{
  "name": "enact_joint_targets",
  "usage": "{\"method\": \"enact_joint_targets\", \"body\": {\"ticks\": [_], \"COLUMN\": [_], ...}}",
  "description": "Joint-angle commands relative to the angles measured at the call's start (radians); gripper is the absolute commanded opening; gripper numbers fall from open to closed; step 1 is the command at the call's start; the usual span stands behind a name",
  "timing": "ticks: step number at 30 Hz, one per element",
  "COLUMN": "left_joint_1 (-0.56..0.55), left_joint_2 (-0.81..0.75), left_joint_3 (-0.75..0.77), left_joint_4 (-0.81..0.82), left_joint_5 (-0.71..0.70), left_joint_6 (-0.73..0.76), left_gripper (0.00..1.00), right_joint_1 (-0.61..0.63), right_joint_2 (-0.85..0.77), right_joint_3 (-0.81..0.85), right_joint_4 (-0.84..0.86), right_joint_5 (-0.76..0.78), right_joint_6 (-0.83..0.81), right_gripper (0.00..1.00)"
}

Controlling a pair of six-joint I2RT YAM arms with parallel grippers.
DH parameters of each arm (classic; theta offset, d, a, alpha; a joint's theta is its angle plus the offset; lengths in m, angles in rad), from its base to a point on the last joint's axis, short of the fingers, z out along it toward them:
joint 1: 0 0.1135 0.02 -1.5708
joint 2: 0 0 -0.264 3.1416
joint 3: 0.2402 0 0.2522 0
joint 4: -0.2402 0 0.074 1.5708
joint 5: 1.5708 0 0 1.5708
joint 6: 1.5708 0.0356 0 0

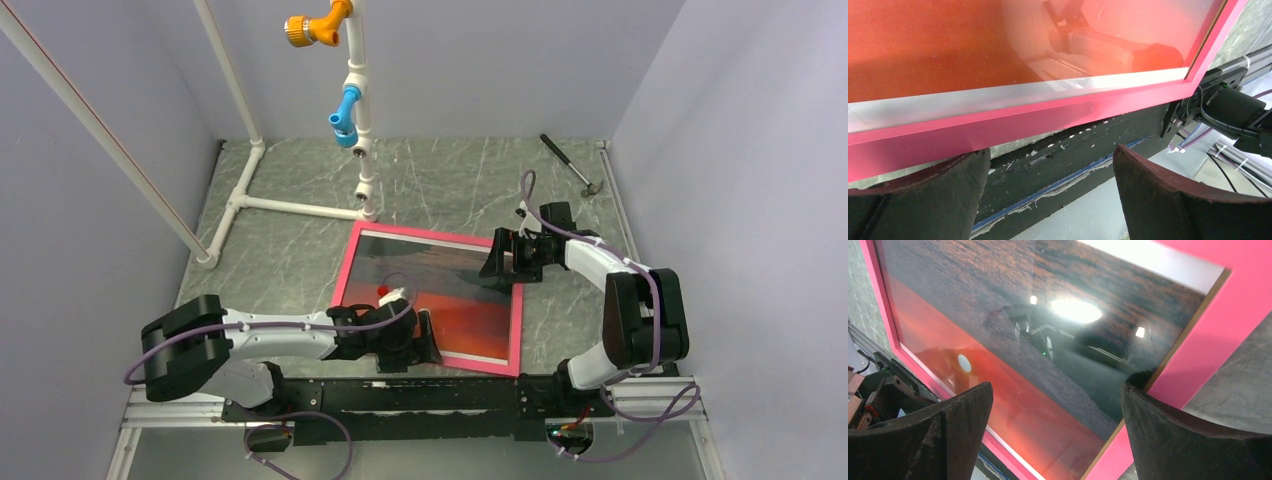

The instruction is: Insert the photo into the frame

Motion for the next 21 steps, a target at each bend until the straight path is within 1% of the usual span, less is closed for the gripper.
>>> {"method": "enact_joint_targets", "body": {"ticks": [1,5,10,16,21], "left_joint_1": [0.041,0.059,0.058,0.056,0.056], "left_joint_2": [0.051,0.096,0.076,-0.107,-0.28], "left_joint_3": [0.03,0.057,0.044,-0.095,-0.165], "left_joint_4": [0.105,0.114,0.088,0.041,-0.121], "left_joint_5": [-0.052,-0.021,-0.019,-0.048,-0.104], "left_joint_6": [0.091,0.115,0.103,0.012,-0.055], "left_gripper": [0.97,0.97,0.99,0.99,0.99], "right_joint_1": [0.001,-0.001,0.0,0.004,0.041], "right_joint_2": [0.008,-0.013,-0.022,0.053,0.17], "right_joint_3": [0.017,0.043,0.118,0.24,0.357], "right_joint_4": [-0.022,-0.026,-0.016,0.025,0.053], "right_joint_5": [0.003,0.051,0.032,0.006,0.023], "right_joint_6": [0.011,0.011,0.01,0.031,0.038], "right_gripper": [1.0,1.0,1.0,1.0,1.0]}}
